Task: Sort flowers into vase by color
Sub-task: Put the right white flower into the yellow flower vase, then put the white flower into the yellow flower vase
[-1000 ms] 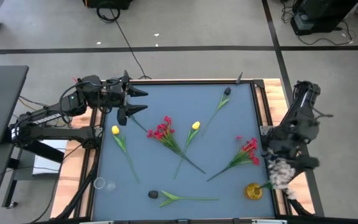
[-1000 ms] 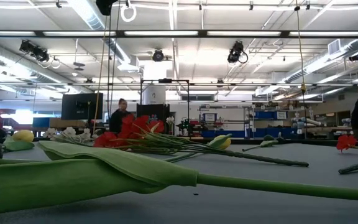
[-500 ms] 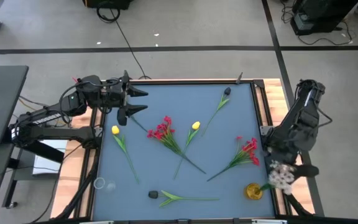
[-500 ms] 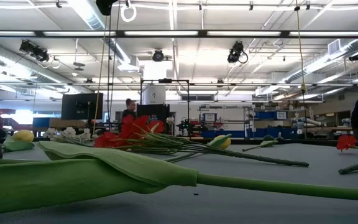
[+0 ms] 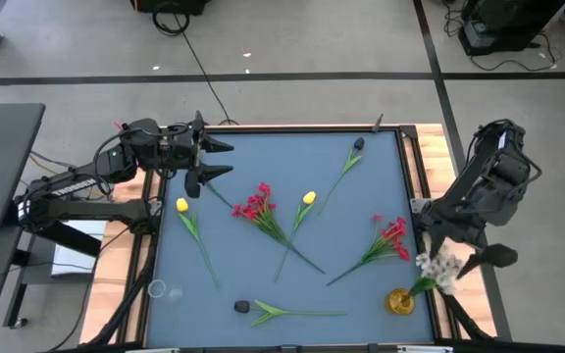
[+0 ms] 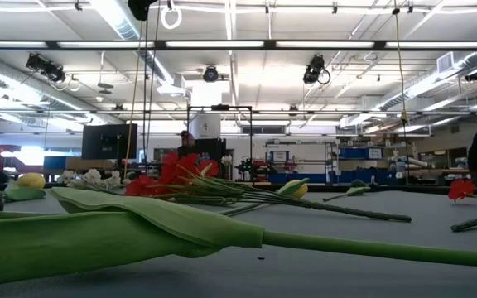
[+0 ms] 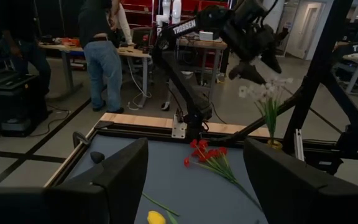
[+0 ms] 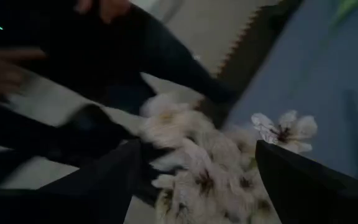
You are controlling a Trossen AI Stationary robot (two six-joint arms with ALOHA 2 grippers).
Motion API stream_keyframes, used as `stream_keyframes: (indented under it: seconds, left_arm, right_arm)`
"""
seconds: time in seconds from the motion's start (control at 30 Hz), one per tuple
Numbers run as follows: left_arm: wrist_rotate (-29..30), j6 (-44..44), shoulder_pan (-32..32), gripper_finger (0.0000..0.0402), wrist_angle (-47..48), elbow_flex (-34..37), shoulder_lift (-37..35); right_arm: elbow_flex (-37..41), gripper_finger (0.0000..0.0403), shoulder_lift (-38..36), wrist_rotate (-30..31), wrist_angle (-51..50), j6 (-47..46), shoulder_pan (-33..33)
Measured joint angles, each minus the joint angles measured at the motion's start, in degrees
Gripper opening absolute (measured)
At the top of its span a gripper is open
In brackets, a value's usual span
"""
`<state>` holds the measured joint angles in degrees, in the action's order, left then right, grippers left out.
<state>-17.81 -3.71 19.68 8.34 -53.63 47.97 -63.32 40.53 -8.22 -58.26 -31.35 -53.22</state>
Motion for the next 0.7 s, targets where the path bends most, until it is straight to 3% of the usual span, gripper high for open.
stream_keyframes:
  seconds: [0.17,0.3,0.4,0.53,0.7]
  left_arm:
    - [-0.01,-0.01,0.0,0.027,0.0,0.0,0.0]
    - [-0.01,0.01,0.0,0.027,0.0,0.0,0.0]
    - [0.01,0.0,0.0,0.027,0.0,0.0,0.0]
    - [-0.01,0.01,0.0,0.027,0.0,0.0,0.0]
    - [-0.01,0.0,0.0,0.027,0.0,0.0,0.0]
  right_arm:
    - [-1.21,0.0325,1.21,22.32,1.33,9.22,1.69]
    - [-1.23,0.0325,2.29,42.15,6.45,10.99,5.38]
    - [-1.23,0.0325,3.4,50.43,11.71,9.13,11.32]
    - [-1.21,0.0325,5.53,50.64,20.37,7.65,21.7]
    - [-1.23,0.0324,11.37,39.19,36.3,8.84,33.36]
